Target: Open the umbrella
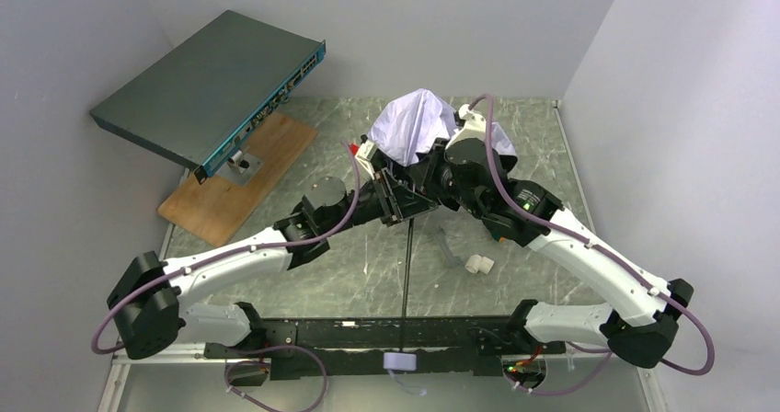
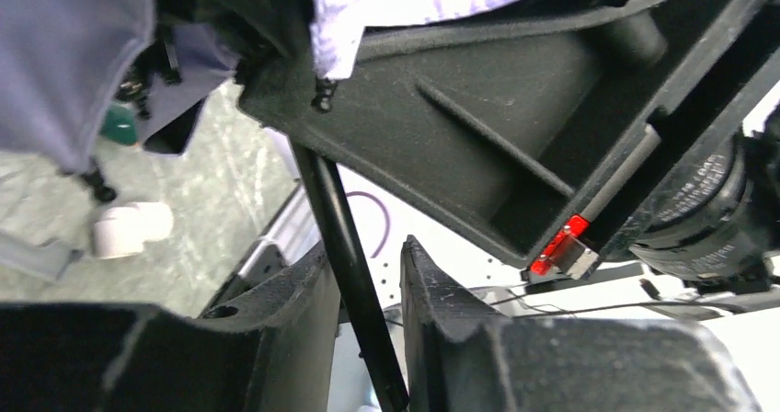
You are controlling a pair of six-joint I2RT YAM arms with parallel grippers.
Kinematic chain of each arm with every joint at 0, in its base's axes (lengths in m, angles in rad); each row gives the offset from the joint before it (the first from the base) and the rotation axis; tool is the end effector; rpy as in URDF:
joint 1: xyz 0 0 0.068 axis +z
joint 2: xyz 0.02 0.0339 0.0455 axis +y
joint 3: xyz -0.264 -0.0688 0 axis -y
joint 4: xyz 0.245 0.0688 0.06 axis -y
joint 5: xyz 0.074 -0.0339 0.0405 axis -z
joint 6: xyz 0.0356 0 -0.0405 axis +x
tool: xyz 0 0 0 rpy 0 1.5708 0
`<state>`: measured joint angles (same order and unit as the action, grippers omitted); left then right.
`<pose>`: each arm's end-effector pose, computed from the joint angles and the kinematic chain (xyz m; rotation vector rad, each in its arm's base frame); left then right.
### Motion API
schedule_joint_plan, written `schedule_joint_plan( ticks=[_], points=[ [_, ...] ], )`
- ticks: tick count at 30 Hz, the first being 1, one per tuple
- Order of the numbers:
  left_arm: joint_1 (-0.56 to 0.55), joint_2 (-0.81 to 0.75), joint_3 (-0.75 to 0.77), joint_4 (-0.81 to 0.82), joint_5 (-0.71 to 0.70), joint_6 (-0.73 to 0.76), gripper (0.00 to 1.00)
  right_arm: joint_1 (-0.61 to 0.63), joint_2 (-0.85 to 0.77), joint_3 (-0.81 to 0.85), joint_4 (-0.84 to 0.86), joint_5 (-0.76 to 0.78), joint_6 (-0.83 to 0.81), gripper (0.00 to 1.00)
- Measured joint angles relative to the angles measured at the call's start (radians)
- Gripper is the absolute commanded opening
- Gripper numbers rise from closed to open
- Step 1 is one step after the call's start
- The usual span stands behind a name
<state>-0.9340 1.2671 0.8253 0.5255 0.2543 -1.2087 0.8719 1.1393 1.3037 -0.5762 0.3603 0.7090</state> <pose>0.1690 -0.2435 0.3240 0.0014 1.8228 -1.8340 0.1639 0.1755 0.4096 0.0750 2.0162 0.6751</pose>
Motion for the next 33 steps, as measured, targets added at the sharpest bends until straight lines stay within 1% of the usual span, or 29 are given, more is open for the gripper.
schedule_joint_plan(
  ticks=[1, 4, 5, 8, 11, 12, 15, 16, 17, 20, 21, 22, 23, 24, 25, 26, 31, 32, 33],
  points=[
    [-0.001, -0.015, 0.000, -0.038, -0.010, 0.018, 0.29, 0.009, 0.003, 0.002, -0.010, 0.014, 0.000, 0.00],
    [-0.002, -0.045, 0.008, -0.137, -0.042, 0.066, 0.38, 0.033, 0.010, 0.008, -0.037, 0.058, 0.000, 0.00],
    [-0.002, -0.051, 0.017, -0.177, -0.055, 0.081, 0.39, 0.037, 0.011, 0.012, -0.044, 0.068, 0.000, 0.00],
    [-0.005, -0.062, 0.043, -0.269, -0.094, 0.123, 0.37, 0.048, 0.013, 0.023, -0.062, 0.097, 0.000, 0.00],
    [-0.008, -0.079, 0.058, -0.331, -0.130, 0.154, 0.31, 0.050, 0.013, 0.025, -0.064, 0.107, 0.002, 0.00],
    [-0.010, -0.083, 0.062, -0.346, -0.139, 0.166, 0.27, 0.051, 0.013, 0.025, -0.064, 0.107, 0.002, 0.00],
    [-0.014, -0.094, 0.072, -0.380, -0.151, 0.195, 0.11, 0.054, 0.013, 0.026, -0.066, 0.106, 0.005, 0.00],
    [-0.016, -0.094, 0.073, -0.382, -0.153, 0.196, 0.04, 0.054, 0.013, 0.026, -0.067, 0.106, 0.005, 0.00],
    [-0.017, -0.095, 0.074, -0.380, -0.150, 0.206, 0.00, 0.054, 0.013, 0.026, -0.067, 0.106, 0.005, 0.00],
    [-0.019, -0.098, 0.074, -0.379, -0.147, 0.209, 0.00, 0.054, 0.015, 0.027, -0.068, 0.104, 0.005, 0.00],
    [-0.019, -0.100, 0.074, -0.379, -0.147, 0.208, 0.00, 0.054, 0.015, 0.027, -0.068, 0.102, 0.003, 0.13],
    [-0.019, -0.100, 0.074, -0.377, -0.147, 0.206, 0.00, 0.054, 0.016, 0.029, -0.068, 0.102, 0.000, 0.46],
    [-0.019, -0.101, 0.073, -0.373, -0.146, 0.198, 0.00, 0.054, 0.017, 0.033, -0.068, 0.101, -0.006, 0.67],
    [-0.018, -0.105, 0.070, -0.362, -0.144, 0.188, 0.00, 0.054, 0.017, 0.038, -0.066, 0.098, -0.011, 0.79],
    [-0.018, -0.109, 0.062, -0.353, -0.142, 0.171, 0.00, 0.054, 0.017, 0.045, -0.062, 0.101, -0.019, 0.83],
    [-0.017, -0.115, 0.048, -0.342, -0.140, 0.148, 0.00, 0.054, 0.016, 0.055, -0.060, 0.105, -0.031, 0.84],
    [-0.006, -0.121, -0.012, -0.281, -0.132, 0.014, 0.00, 0.054, -0.048, 0.077, -0.023, 0.137, -0.079, 0.72],
    [-0.003, -0.120, -0.020, -0.257, -0.127, -0.012, 0.00, 0.054, -0.076, 0.070, -0.009, 0.140, -0.082, 0.68],
    [0.001, -0.117, -0.026, -0.227, -0.123, -0.038, 0.00, 0.054, -0.112, 0.050, 0.020, 0.144, -0.085, 0.62]
  ],
)
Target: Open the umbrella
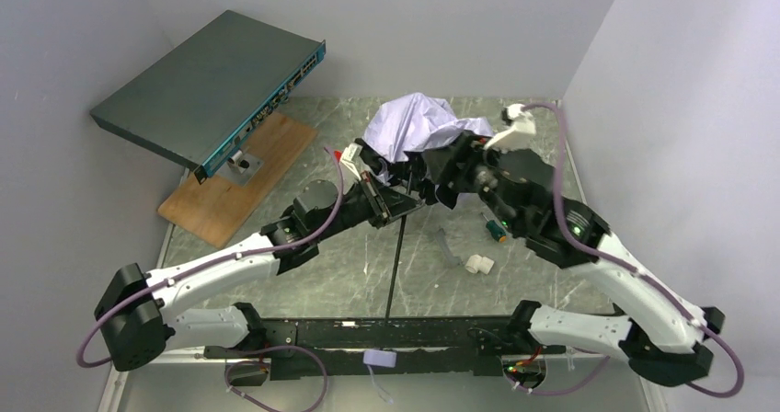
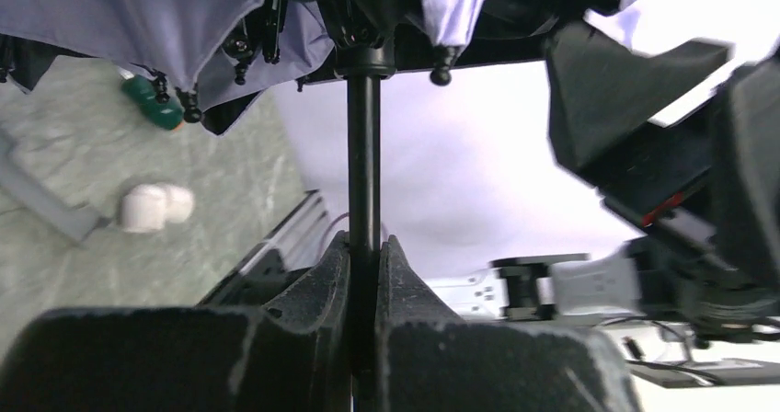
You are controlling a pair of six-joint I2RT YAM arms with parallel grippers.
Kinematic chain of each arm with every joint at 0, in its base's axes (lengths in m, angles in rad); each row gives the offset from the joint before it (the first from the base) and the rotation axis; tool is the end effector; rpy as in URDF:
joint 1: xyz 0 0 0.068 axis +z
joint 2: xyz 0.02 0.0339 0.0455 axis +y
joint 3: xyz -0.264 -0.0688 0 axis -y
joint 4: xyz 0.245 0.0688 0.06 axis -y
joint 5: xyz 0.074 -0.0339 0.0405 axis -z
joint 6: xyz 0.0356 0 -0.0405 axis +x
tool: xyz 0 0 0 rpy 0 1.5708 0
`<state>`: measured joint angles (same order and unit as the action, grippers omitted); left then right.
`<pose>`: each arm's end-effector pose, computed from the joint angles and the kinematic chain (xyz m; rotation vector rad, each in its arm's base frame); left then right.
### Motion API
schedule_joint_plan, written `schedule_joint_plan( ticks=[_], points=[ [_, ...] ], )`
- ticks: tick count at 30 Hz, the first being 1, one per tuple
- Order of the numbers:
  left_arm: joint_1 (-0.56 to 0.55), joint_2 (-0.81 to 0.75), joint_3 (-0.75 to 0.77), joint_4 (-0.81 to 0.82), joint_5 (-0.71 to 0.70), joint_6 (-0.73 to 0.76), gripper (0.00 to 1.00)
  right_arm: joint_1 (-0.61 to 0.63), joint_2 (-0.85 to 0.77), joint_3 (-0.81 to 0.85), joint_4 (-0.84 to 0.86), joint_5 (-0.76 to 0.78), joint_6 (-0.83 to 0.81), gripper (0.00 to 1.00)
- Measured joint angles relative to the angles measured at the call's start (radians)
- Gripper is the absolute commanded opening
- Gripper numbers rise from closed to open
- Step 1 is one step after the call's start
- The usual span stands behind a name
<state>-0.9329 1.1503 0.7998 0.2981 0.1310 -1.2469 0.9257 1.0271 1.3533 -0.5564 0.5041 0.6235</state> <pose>0.1583 -0.2213 0.3210 -0.1845 1.9401 -1.6954 0.1332 0.1484 0.4508 0.0915 1.8182 0.6607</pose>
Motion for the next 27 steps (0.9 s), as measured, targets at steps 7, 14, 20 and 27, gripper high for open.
schedule_joint_plan(
  ticks=[7, 14, 20, 27],
  points=[
    [0.029, 0.115, -0.025, 0.361, 0.038, -0.196, 0.00, -0.002, -0.221, -0.205, 0.159, -0.023, 0.016, 0.46],
    [0.028, 0.234, -0.024, 0.533, 0.079, -0.316, 0.00, -0.001, -0.154, -0.249, 0.239, -0.093, 0.031, 0.42],
    [0.026, 0.238, -0.019, 0.636, 0.093, -0.346, 0.00, -0.001, -0.117, -0.249, 0.249, -0.087, 0.048, 0.38],
    [0.026, 0.283, -0.013, 0.790, 0.101, -0.380, 0.00, -0.002, -0.119, -0.249, 0.267, -0.050, 0.075, 0.38]
  ],
)
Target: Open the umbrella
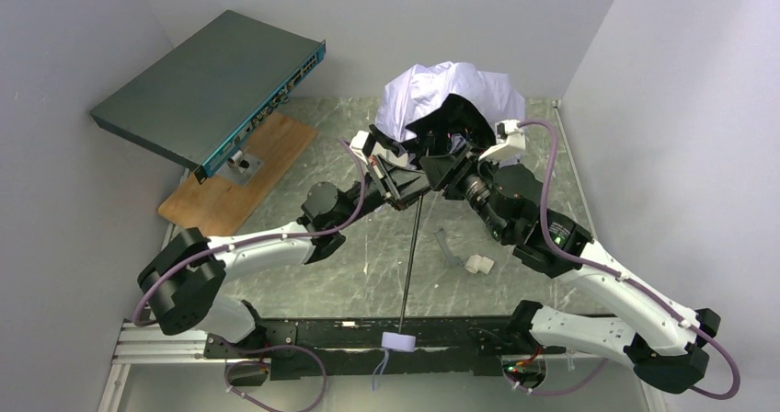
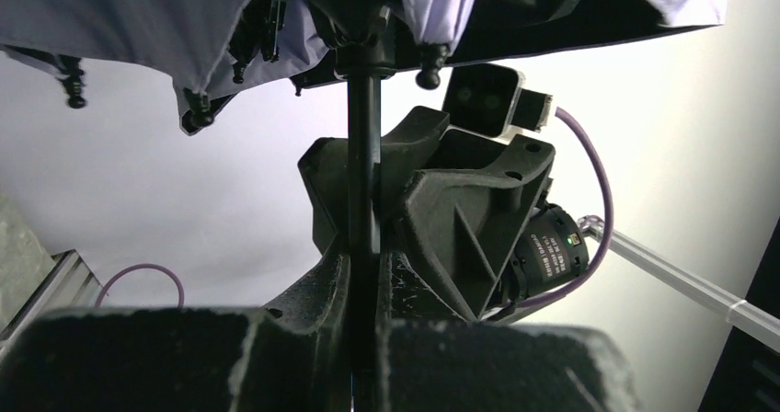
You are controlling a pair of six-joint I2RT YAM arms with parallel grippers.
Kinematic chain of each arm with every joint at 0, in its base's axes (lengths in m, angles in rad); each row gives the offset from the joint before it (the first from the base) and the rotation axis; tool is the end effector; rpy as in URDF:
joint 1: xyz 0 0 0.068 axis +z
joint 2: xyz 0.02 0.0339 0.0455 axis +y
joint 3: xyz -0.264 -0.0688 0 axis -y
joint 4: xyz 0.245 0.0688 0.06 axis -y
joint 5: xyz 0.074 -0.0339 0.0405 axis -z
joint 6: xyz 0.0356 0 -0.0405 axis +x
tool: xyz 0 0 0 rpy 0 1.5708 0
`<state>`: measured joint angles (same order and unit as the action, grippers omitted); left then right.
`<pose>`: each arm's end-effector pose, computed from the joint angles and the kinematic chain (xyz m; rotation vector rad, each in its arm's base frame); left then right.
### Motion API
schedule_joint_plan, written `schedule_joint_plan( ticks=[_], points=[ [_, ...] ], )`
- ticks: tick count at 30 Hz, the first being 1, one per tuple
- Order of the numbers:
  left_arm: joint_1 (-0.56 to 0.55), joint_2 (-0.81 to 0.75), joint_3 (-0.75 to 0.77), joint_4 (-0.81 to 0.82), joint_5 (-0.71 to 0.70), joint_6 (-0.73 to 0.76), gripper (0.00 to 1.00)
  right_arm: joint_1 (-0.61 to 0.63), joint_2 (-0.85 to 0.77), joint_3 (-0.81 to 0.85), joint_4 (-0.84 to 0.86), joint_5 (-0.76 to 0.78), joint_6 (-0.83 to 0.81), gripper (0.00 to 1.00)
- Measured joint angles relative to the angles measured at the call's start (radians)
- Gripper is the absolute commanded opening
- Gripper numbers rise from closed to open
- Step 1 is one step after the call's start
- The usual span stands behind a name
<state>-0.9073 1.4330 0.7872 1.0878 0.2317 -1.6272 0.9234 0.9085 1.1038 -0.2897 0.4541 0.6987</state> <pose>0.1868 -0.2522 0.3219 -0.2688 1.4927 -2.3005 0.1282 0.1436 0.4181 0.1635 1.7192 0.8458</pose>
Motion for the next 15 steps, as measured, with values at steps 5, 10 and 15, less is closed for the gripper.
schedule_joint_plan(
  ticks=[5, 10, 15],
  points=[
    [0.000, 0.016, 0.000, 0.049, 0.000, -0.017, 0.00, -0.002, -0.016, -0.025, 0.042, 0.021, 0.011, 0.37],
    [-0.002, 0.018, 0.000, 0.072, 0.000, -0.017, 0.00, -0.002, -0.018, -0.034, 0.080, 0.047, 0.021, 0.34],
    [-0.007, 0.018, 0.000, 0.075, 0.003, -0.016, 0.00, -0.006, 0.000, -0.033, 0.106, 0.072, 0.024, 0.33]
  ],
)
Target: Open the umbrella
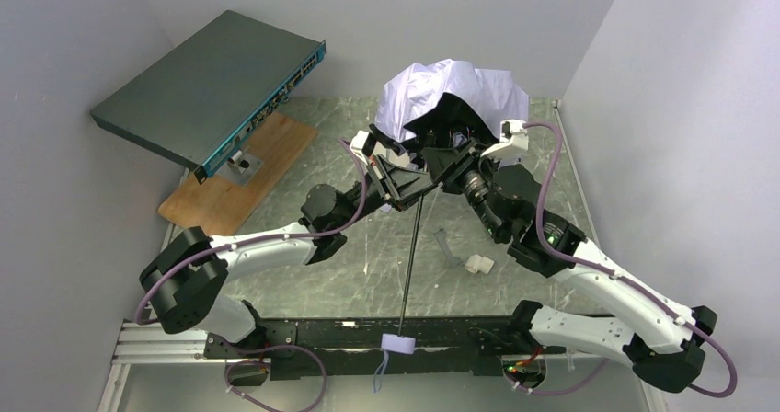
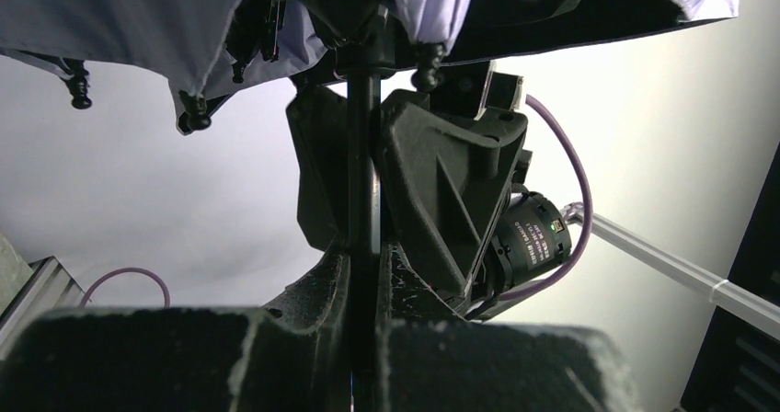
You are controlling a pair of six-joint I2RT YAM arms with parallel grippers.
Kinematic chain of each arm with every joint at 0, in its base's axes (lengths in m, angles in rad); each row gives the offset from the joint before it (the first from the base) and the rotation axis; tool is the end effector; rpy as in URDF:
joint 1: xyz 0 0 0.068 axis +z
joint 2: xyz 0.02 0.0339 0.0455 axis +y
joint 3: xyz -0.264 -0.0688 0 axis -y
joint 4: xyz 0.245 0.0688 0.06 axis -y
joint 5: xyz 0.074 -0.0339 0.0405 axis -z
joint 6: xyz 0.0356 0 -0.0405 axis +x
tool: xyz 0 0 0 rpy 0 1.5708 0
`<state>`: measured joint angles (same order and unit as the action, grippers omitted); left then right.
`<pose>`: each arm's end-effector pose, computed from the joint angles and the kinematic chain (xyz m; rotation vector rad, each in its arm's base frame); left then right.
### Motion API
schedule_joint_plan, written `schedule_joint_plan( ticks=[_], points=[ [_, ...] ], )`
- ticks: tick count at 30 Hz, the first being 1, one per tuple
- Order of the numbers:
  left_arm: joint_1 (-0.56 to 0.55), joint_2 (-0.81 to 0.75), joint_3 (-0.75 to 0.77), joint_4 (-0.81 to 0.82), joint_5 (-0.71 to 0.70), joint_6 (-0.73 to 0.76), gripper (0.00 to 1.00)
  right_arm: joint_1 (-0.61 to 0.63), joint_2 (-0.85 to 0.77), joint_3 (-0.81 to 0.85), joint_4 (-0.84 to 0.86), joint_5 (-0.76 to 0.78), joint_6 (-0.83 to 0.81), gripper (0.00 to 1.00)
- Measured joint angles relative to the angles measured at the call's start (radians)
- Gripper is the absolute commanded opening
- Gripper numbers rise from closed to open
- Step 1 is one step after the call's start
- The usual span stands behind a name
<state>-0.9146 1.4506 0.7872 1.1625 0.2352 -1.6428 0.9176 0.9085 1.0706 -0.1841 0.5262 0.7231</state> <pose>0.1848 -0.2536 0.3240 -0.2427 1.4337 -2.3486 0.1324 0.1436 0.4181 0.2646 1.6359 0.8522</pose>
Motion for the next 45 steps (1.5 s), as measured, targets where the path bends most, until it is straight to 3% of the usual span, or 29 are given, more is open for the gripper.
schedule_joint_plan(
  ticks=[3, 13, 28, 39, 45],
  points=[
    [-0.003, 0.000, 0.000, -0.001, 0.007, 0.003, 0.00, -0.002, 0.021, 0.003, 0.012, 0.003, 0.002, 0.31],
    [-0.003, 0.002, 0.015, -0.023, 0.021, 0.049, 0.00, -0.009, 0.045, 0.013, 0.027, 0.017, 0.029, 0.10],
    [-0.046, -0.044, 0.038, -0.162, -0.074, 0.165, 0.00, -0.033, 0.058, 0.040, 0.003, 0.009, -0.010, 0.10],
    [-0.111, -0.062, 0.074, -0.286, -0.274, 0.259, 0.00, -0.176, 0.109, 0.118, -0.100, -0.221, -0.029, 0.10],
    [-0.146, -0.062, 0.103, -0.311, -0.356, 0.289, 0.00, -0.193, 0.127, 0.149, -0.111, -0.248, -0.057, 0.12]
  ],
)
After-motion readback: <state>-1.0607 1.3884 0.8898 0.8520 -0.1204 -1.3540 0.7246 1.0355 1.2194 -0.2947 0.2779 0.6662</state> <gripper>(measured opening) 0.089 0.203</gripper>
